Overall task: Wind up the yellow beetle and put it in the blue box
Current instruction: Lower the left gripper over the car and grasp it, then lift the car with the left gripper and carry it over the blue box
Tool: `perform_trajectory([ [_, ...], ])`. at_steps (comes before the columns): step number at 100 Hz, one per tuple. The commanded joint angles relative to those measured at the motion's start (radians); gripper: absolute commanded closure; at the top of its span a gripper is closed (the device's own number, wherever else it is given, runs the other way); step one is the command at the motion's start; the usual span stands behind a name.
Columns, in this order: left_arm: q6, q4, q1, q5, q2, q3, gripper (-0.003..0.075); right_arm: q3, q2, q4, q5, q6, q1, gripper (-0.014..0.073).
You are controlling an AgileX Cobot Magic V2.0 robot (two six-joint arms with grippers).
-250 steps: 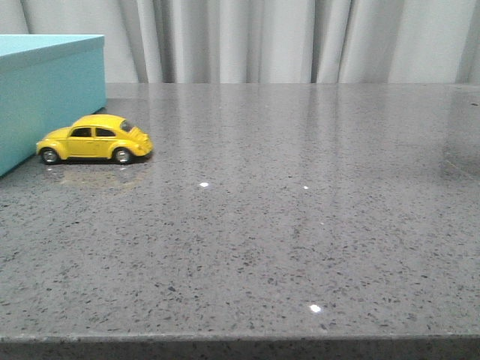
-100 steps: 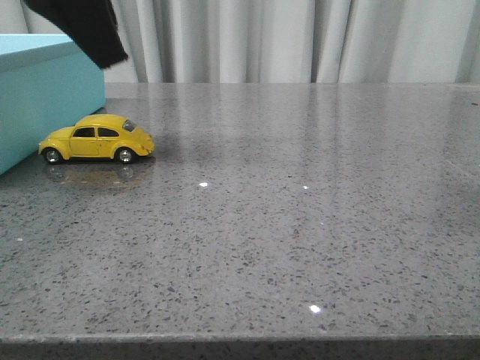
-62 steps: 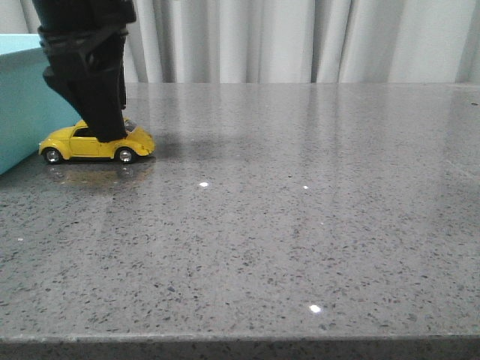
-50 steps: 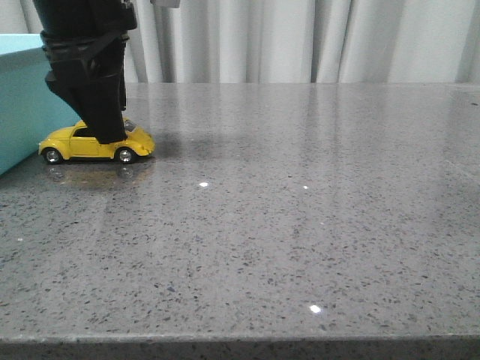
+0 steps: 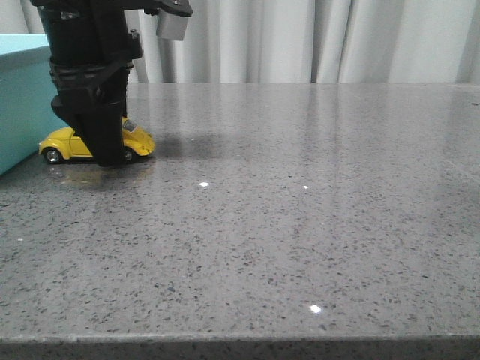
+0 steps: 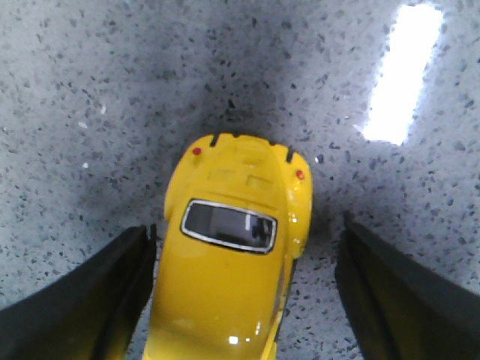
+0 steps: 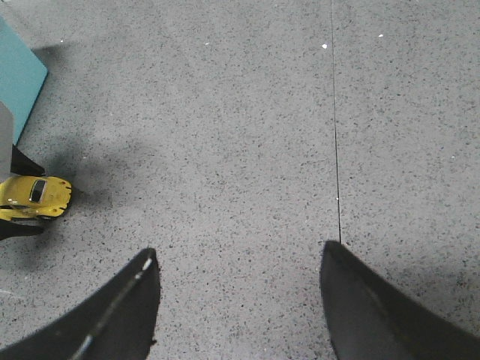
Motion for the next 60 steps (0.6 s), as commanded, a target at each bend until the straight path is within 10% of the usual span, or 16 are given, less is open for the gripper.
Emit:
perform_trajectory([
  [1, 0.0, 0.004, 0.006, -0.009, -0.047, -0.031, 0.025, -0.023, -0.017, -0.005, -0.064, -0.013, 0.001, 0.0125],
  [32, 0.0, 0.006, 0.008, -0.007, -0.047, -0.031, 0.0524, -0.023, -0.02, -0.005, -0.065, -0.013, 0.001, 0.0125],
  [60, -0.05, 0.004, 0.002, -0.007, -0.053, -0.102, 0.0542, -0.023, -0.02, -0.005, -0.067, -0.013, 0.001, 0.0125],
])
